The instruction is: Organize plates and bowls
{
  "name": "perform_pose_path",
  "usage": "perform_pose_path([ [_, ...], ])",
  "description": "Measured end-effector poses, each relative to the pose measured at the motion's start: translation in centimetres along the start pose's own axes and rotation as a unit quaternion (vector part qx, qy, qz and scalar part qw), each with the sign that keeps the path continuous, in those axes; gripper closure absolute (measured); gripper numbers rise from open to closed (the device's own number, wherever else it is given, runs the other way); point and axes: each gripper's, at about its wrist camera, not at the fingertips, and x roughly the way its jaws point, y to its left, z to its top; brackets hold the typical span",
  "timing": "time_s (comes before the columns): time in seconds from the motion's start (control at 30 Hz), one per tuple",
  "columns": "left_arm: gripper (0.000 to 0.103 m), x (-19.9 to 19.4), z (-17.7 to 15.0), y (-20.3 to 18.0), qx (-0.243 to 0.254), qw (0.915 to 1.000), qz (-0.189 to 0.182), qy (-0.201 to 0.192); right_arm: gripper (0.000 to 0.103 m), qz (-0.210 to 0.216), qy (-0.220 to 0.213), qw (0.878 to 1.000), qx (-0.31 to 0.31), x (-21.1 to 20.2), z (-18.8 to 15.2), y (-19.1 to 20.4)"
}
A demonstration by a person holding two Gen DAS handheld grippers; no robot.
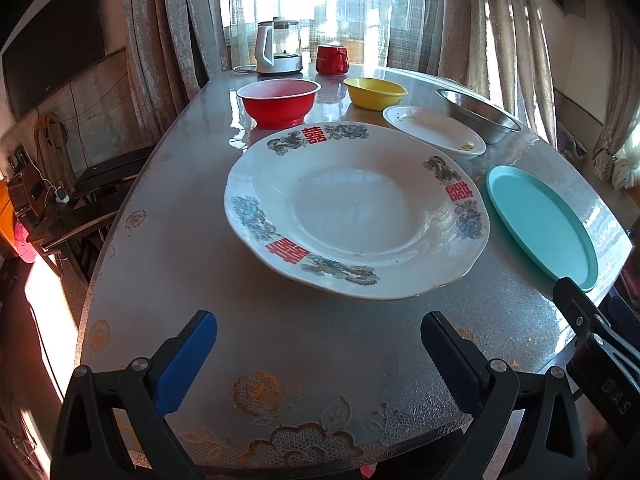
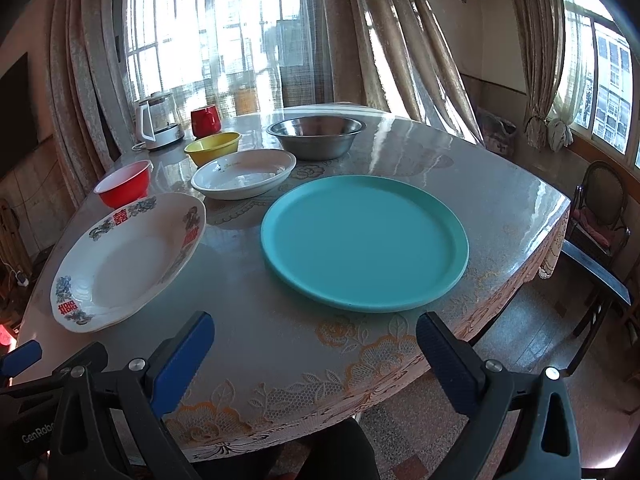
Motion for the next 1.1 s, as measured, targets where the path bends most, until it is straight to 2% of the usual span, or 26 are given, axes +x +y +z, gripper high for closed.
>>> perform_pose_path([
  [1.1, 0.0, 0.33, -0.02, 0.16, -0.006, 0.9999, -0.003, 0.009, 0.0, 0.0, 0.007, 1.0, 0.002, 0.4, -0.15, -0.14],
])
